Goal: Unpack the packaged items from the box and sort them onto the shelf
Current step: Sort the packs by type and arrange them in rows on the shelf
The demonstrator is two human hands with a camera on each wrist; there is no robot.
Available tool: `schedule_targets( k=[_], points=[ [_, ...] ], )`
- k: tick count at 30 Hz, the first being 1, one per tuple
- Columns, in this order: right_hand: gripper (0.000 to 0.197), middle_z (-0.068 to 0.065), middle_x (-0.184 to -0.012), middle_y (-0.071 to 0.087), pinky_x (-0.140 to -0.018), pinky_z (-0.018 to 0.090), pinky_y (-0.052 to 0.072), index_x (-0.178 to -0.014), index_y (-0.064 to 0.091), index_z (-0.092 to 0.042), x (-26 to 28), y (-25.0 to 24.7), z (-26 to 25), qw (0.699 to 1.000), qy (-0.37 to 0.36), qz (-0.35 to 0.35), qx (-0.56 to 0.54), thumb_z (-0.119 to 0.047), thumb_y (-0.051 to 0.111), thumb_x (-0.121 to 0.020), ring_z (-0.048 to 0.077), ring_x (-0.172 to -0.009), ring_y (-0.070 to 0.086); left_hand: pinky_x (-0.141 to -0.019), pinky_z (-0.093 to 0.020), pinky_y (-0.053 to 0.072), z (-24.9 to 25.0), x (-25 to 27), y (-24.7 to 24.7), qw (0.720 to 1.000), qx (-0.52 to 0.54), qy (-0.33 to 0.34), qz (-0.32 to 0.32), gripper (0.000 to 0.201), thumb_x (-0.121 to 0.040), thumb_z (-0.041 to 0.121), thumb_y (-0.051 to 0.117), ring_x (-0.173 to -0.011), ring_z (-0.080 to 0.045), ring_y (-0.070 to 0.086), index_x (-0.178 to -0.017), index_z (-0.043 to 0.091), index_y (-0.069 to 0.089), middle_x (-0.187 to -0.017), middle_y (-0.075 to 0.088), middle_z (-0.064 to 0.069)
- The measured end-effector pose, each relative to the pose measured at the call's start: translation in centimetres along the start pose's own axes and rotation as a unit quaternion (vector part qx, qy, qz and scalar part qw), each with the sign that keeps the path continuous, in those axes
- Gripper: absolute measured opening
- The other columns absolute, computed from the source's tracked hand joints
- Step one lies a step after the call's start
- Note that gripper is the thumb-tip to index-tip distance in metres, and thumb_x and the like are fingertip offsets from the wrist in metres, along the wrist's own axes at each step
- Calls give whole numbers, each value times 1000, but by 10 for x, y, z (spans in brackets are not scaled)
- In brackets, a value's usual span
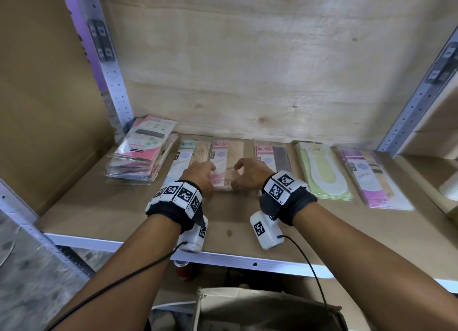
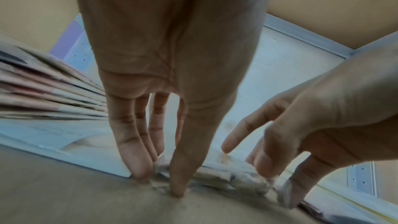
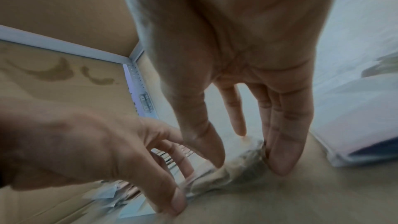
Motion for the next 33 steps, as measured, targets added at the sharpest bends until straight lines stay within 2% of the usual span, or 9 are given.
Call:
schedule_targets(
  k=[2,5,10,19,24,27,29,31,33],
  points=[
    [63,7,-132,49,-80,30,42,-135,51,-18,4,5,-2,999,-16,-22,35,-26,75,-77,20,-105,48,-109,-39,43,1,-1,-1,1000,-13,9,10,73,-78,7,79,-130,-27,49,-143,20,48,-141,51,-9],
    [40,9,-125,51,-87,34,50,-118,56,-14,8,7,-10,994,-50,-5,95,-19,70,-81,26,-107,54,-107,-39,45,2,-2,-3,999,-20,19,23,65,-79,9,79,-124,-26,54,-138,17,54,-135,57,-10],
    [13,12,-91,56,-69,35,50,-95,58,-6,14,2,-25,975,-85,44,199,-14,66,-88,32,-91,61,-102,-42,50,3,-4,-7,998,-1,16,53,60,-78,11,80,-116,-28,60,-134,13,57,-128,62,-11],
    [23,10,-107,65,-69,35,44,-115,62,-10,26,2,-45,904,-170,131,370,-12,61,-92,31,-99,66,-95,-43,51,0,-6,-10,997,0,8,78,63,-77,26,81,-114,-30,58,-129,12,48,-126,57,-12],
    [25,9,-109,64,-71,36,47,-115,60,-11,25,-2,-45,896,-193,148,370,-11,62,-91,30,-99,65,-90,-40,51,-6,-1,-19,993,18,-29,113,70,-80,40,77,-113,-35,59,-132,6,45,-124,59,-17],
    [29,9,-109,61,-66,35,41,-116,56,-11,23,-5,-39,902,-194,156,354,-13,65,-88,30,-96,64,-81,-38,56,-19,-5,-2,984,154,-81,25,42,-85,25,75,-101,-30,65,-116,3,56,-115,65,-16],
    [36,9,-109,57,-63,34,39,-118,52,-12,22,-4,-35,904,-192,163,344,-13,68,-86,30,-92,63,-82,-41,61,-21,-6,10,943,317,-91,-35,18,-87,3,72,-96,-29,67,-97,4,57,-110,65,-17],
    [43,10,-111,54,-63,35,41,-122,49,-12,20,-2,-33,909,-191,163,332,-12,69,-85,32,-91,62,-73,-33,63,-23,-8,13,909,405,-86,-51,14,-85,-8,69,-86,-23,68,-87,4,61,-102,66,-16],
    [48,11,-114,52,-64,38,44,-125,46,-12,18,-2,-33,913,-193,159,324,-12,70,-84,34,-91,62,-61,-22,61,-25,-9,14,907,409,-78,-63,10,-84,-6,72,-77,-16,67,-85,3,69,-91,69,-11]
  ],
)
Point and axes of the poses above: each hand's wrist, its own x-axis away from the middle knuckle, its own y-axis out of the palm, z = x × y, the point moved 9 cm from there along -x, towards the middle knuckle
